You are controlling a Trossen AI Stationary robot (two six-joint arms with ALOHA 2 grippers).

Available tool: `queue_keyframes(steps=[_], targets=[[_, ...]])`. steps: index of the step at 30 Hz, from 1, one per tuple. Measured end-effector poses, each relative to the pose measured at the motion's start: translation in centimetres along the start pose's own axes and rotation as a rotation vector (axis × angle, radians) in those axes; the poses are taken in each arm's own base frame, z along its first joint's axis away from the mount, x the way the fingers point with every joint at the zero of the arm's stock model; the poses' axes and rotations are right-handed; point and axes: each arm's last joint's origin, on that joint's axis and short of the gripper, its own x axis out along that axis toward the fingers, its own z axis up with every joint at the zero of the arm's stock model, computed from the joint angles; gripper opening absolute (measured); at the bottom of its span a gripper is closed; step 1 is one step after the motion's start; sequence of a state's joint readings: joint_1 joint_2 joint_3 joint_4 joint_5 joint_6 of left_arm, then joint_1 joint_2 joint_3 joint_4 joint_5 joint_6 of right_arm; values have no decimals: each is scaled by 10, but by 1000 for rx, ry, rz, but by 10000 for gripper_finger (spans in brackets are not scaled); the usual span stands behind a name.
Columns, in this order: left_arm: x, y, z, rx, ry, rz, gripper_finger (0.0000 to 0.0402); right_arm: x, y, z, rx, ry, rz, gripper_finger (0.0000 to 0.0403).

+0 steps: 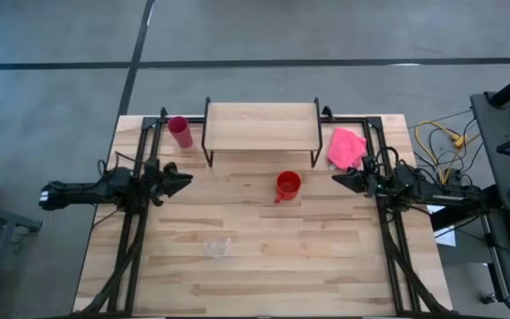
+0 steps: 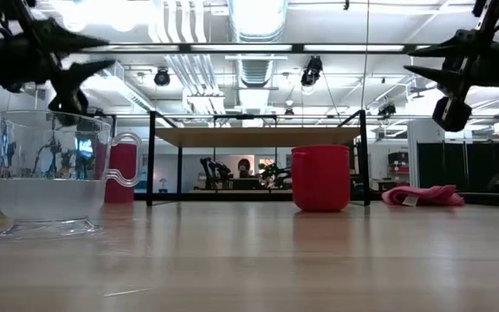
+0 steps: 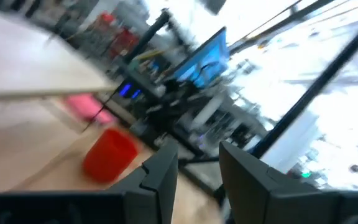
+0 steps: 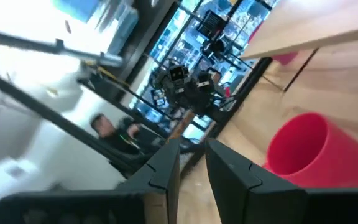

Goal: Stack small to large cups/mugs on shelf
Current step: Put the transparent mug on the shelf

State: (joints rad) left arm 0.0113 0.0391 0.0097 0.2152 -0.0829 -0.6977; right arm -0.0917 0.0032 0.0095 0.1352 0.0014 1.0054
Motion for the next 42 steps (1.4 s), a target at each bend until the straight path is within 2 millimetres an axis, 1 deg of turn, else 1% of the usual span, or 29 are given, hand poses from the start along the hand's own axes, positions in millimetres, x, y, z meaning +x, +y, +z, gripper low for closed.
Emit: queue_keyframes(steps=[2,5,8,10,12,14,17,20,23,25,27,29,31,33,35,38,40,42], targets=[[0,-6,3,24,3,-101,105,0,4,2,24,-21,46,73],[0,-17,11,49,88,-196,105,-1,15,8,11,-65,164,70],[2,-31,27,55,160,-147,105,-5,34,20,-39,-121,243,68],[6,-43,41,75,239,-78,105,-8,52,31,-87,-141,274,68],[12,-59,60,112,319,-13,105,-9,72,43,-148,-139,286,68],[22,-78,81,165,384,37,105,-10,95,57,-205,-122,294,68],[43,-105,111,285,460,82,105,-4,125,75,-285,-44,233,68],[60,-128,137,384,522,107,105,8,144,87,-344,77,94,68],[78,-142,152,403,578,128,105,24,158,96,-402,200,-34,68],[91,-150,159,400,563,118,105,37,165,100,-448,269,-100,68],[104,-155,163,332,547,120,105,51,169,103,-487,327,-151,68],[116,-158,165,299,530,117,105,64,175,106,-513,355,-171,68],[128,-157,162,319,553,109,105,81,179,109,-525,374,-184,68],[138,-154,157,398,596,89,105,96,182,111,-536,390,-195,68],[144,-151,152,386,630,112,105,112,183,111,-544,415,-214,68],[149,-140,139,213,730,241,105,130,182,110,-539,482,-273,68],[147,-131,124,107,862,362,105,138,181,109,-546,541,-318,68],[144,-127,109,46,994,447,105,144,178,108,-574,615,-364,68]])
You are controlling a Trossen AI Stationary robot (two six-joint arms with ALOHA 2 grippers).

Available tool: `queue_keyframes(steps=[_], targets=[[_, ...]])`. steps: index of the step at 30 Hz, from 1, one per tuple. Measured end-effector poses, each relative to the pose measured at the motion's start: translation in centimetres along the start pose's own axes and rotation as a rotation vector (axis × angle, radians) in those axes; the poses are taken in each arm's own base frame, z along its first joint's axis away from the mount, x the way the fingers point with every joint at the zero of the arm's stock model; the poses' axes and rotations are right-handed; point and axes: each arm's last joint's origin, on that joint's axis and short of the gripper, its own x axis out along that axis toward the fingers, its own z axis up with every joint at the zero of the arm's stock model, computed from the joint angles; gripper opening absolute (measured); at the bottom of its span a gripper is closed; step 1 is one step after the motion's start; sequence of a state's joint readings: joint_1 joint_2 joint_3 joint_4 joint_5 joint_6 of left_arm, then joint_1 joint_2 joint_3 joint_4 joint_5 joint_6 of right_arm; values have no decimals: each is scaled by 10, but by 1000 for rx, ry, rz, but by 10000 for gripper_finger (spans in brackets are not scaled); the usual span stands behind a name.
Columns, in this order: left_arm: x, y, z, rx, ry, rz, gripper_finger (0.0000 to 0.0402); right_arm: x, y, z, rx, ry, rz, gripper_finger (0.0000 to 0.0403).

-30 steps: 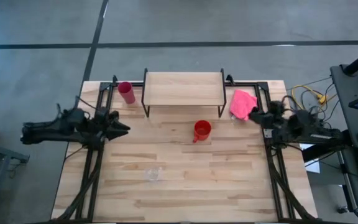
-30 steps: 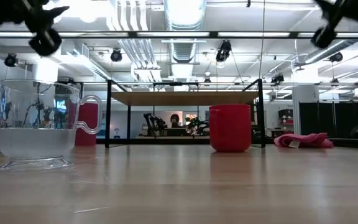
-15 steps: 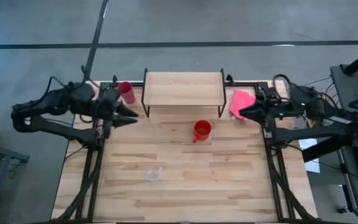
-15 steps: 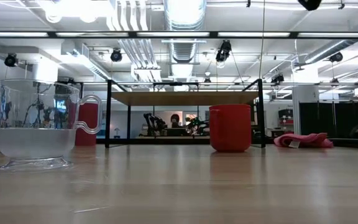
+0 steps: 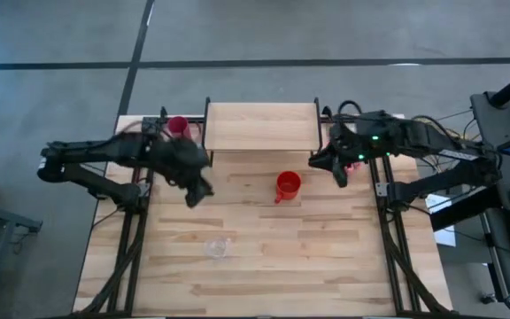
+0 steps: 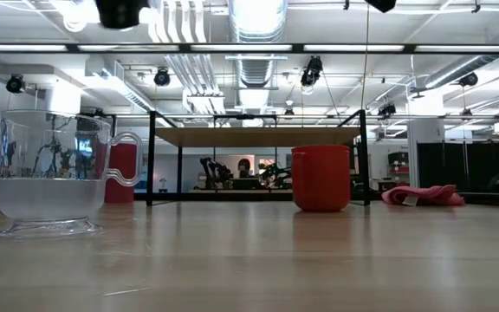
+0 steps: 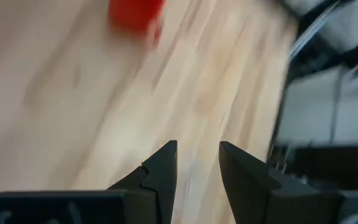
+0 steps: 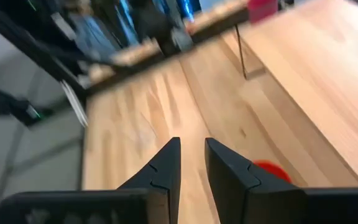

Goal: Stack small to large cups/mugs on shelf
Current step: Put the transparent mug on the shelf

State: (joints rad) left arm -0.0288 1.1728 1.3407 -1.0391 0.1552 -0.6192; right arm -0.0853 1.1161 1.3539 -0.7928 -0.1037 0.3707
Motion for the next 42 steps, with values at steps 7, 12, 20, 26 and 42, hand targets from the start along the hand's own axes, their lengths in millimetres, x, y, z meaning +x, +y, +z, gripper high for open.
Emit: queue_keyframes(steps=[7,12,20,26,42], targets=[[47,-27,-22,77,255,33,105,25,-2,5,-55,111,-72,68],[85,-41,-37,142,347,133,105,38,-4,7,-58,126,-130,68],[135,-47,-54,155,440,274,105,43,-4,9,-57,136,-134,68],[156,-48,-62,181,477,336,105,41,-4,9,-57,132,-131,68],[184,-38,-73,192,469,358,105,33,-3,9,-54,119,-126,68]])
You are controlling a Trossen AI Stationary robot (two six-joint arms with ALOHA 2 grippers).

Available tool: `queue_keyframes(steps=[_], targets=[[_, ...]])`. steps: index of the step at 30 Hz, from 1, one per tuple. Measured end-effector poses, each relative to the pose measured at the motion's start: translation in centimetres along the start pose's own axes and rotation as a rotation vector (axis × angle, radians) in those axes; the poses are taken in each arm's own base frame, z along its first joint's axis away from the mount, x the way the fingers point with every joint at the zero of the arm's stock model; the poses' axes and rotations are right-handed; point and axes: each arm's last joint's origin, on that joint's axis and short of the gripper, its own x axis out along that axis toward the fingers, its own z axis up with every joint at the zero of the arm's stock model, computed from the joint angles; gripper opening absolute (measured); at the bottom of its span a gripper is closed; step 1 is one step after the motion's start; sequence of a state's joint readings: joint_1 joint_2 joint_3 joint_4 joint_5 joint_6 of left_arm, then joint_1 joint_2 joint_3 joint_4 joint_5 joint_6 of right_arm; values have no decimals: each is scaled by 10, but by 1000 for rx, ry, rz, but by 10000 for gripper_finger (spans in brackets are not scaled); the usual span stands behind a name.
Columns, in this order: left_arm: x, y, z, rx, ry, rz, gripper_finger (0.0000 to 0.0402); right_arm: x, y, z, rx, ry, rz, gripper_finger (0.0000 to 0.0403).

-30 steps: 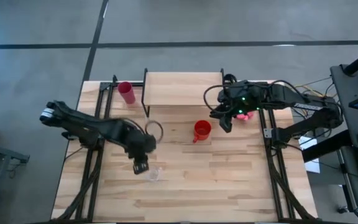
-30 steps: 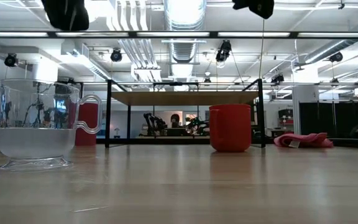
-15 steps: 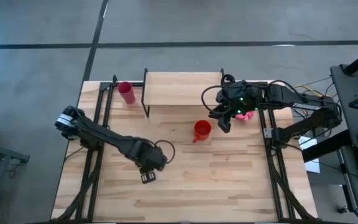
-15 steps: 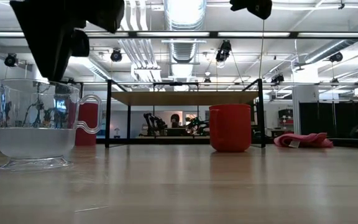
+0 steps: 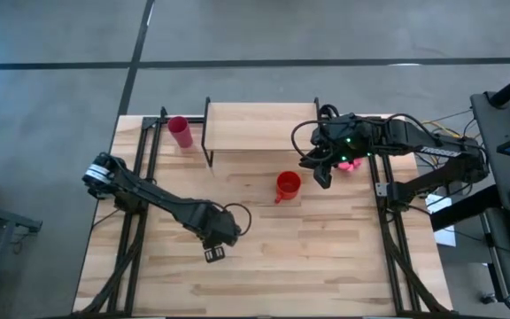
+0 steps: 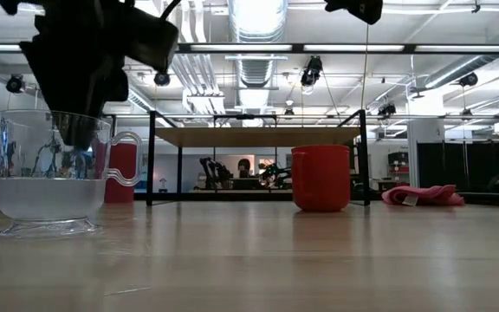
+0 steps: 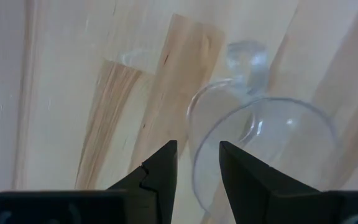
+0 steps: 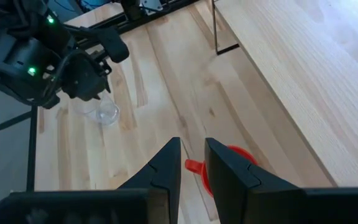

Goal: Stack small to large cups/mugs on shelf
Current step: Put the transparent mug on the shelf

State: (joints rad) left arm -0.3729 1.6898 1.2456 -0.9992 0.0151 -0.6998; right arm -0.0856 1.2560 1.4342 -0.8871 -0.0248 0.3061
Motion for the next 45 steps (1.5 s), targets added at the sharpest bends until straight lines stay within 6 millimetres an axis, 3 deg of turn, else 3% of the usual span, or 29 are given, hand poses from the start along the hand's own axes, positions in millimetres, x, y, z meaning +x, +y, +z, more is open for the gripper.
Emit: queue_keyframes(steps=[4,8,12,16,22,26,32,39,45], targets=[[4,3,-3,2,21,15,88,0,0,0,0,0,0,68],[0,3,-4,31,13,4,20,0,0,0,5,0,0,68],[-14,8,-2,36,-17,-12,4,0,0,0,27,0,0,68],[-40,25,2,18,-24,19,1,0,0,0,34,0,0,68],[-102,73,16,-31,-135,78,0,0,0,0,34,-1,0,68],[-146,117,28,-119,-278,203,0,0,0,0,34,-1,1,68],[-194,183,40,-267,-424,318,0,0,0,0,34,-1,0,68],[-207,244,46,-364,-418,368,0,0,0,0,34,-1,1,68],[-195,265,61,-341,-424,288,0,0,0,0,26,-2,0,68]])
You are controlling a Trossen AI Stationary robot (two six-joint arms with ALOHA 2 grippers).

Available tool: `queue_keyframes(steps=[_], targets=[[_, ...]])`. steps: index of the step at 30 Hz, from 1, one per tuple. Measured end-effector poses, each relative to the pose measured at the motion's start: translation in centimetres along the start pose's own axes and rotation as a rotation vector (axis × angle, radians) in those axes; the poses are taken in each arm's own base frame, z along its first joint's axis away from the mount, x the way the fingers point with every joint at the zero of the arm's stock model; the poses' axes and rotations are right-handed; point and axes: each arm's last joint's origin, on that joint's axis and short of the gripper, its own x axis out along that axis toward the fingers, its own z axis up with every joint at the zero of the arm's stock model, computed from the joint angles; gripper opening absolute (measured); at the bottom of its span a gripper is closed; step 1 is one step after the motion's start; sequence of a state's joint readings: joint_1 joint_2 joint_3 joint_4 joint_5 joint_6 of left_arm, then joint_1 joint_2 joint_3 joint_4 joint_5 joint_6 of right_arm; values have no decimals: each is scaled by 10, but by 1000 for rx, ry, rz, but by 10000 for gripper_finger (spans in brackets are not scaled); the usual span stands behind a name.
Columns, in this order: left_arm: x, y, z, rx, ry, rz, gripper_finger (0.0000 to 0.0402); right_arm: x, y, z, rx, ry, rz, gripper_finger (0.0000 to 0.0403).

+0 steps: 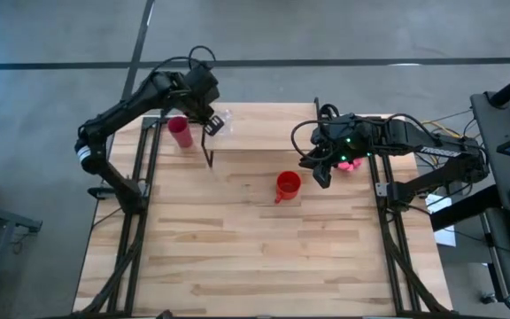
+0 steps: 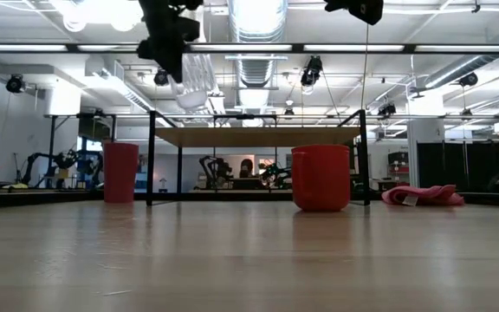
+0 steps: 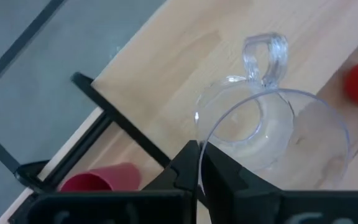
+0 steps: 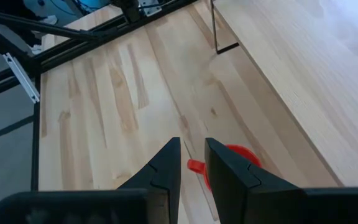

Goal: Stack small to large cups/mugs on shelf
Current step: Put the transparent mug on the shelf

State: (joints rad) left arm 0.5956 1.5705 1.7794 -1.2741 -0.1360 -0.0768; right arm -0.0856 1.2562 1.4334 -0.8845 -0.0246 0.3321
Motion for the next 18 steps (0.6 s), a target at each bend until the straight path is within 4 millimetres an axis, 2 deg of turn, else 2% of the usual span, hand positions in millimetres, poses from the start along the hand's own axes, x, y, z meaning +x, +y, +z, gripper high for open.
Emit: queue_keyframes(steps=[10,18], targets=[[30,3,8,26,80,16,0,0,0,0,-3,0,-2,68],[31,10,8,61,86,24,0,0,0,0,-3,0,-2,68]])
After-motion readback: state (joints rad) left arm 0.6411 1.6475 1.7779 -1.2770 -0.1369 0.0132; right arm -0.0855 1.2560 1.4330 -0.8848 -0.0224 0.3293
